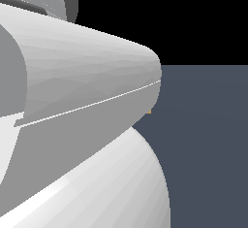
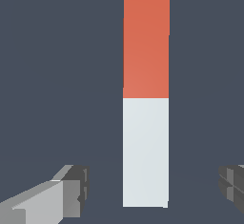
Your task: Insert the peg into the horizontal hole in a box.
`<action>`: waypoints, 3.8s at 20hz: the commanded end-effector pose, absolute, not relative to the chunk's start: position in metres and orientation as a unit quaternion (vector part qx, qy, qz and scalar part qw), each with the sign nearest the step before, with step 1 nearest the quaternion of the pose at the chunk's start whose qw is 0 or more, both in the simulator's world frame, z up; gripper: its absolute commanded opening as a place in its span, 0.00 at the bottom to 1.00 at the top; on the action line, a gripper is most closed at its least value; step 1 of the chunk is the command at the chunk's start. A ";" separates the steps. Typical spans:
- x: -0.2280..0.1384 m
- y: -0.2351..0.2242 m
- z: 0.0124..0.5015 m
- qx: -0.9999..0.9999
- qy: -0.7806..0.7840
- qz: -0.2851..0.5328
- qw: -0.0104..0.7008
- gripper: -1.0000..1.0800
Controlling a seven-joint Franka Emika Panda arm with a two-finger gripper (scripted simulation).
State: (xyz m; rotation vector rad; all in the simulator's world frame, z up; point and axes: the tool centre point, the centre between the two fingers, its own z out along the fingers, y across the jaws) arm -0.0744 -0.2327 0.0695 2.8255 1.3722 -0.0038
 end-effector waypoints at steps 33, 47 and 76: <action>-0.076 -0.233 0.018 0.901 0.435 0.000 0.000 0.00; -0.008 -0.155 0.049 0.839 0.545 -0.001 0.001 0.00; 0.054 0.025 0.102 0.686 0.727 -0.001 0.000 0.00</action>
